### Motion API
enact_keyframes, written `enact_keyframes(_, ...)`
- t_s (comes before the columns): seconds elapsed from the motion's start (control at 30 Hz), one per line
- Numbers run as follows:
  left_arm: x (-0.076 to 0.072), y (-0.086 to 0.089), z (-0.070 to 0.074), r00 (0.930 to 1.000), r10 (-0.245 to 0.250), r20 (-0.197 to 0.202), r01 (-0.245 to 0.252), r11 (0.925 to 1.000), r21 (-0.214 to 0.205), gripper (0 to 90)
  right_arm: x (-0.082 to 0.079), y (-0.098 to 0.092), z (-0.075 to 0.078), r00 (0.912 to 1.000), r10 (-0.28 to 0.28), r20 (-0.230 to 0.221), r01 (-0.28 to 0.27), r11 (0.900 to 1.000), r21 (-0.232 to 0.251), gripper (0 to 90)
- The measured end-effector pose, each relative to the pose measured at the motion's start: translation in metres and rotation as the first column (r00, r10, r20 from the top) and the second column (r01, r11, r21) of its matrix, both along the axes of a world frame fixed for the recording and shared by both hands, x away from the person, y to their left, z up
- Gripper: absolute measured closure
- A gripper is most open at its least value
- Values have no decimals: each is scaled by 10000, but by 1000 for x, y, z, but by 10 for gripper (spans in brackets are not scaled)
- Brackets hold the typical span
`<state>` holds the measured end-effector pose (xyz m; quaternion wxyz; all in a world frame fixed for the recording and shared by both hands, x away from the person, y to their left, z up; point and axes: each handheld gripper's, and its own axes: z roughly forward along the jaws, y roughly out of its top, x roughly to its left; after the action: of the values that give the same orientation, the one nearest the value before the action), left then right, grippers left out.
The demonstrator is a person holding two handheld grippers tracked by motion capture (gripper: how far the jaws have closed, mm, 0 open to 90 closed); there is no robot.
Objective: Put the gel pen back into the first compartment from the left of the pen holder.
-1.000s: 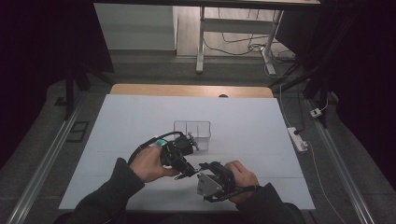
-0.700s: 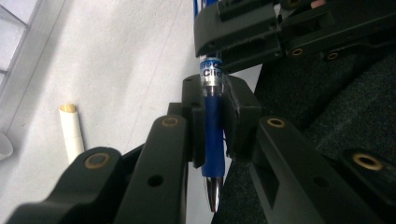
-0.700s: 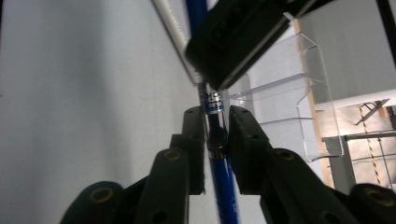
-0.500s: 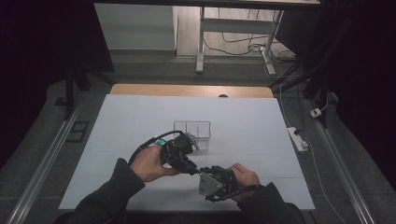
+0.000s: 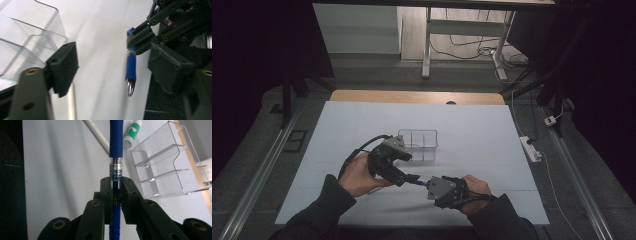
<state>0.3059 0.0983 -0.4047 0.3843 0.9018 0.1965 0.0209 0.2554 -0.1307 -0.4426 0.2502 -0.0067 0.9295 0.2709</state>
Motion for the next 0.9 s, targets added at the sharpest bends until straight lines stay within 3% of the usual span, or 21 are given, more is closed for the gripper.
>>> enact_keyframes(0.17, -6, 24, -2, 9976, 689, 65, -682, 9946, -784, 116, 9, -4, 5, 9969, -309, -730, 336, 9988, 354, 798)
enact_keyframes(0.23, -10, 33, -5, 9963, 852, 102, -840, 9926, -881, 89, 13, -7, 8, 9917, -454, -1202, 555, 9951, 821, 798)
enact_keyframes(0.43, -20, 59, -17, 9904, 1381, -78, -1381, 9840, -1125, 33, 26, -14, 14, 9734, -768, -2157, 1197, 9737, 1937, 797)
enact_keyframes(0.6, -31, 78, -25, 9809, 1945, -49, -1934, 9719, -1342, 0, 37, -16, 18, 9574, -857, -2757, 1662, 9445, 2834, 797)
enact_keyframes(0.73, -42, 91, -31, 9749, 2224, -102, -2213, 9626, -1564, 0, 46, -14, 22, 9405, -1100, -3214, 2265, 9082, 3519, 798)
enact_keyframes(0.9, -57, 105, -38, 9678, 2512, -169, -2506, 9545, -1617, 0, 59, -10, 28, 9311, -1237, -3432, 2671, 8719, 4105, 798)
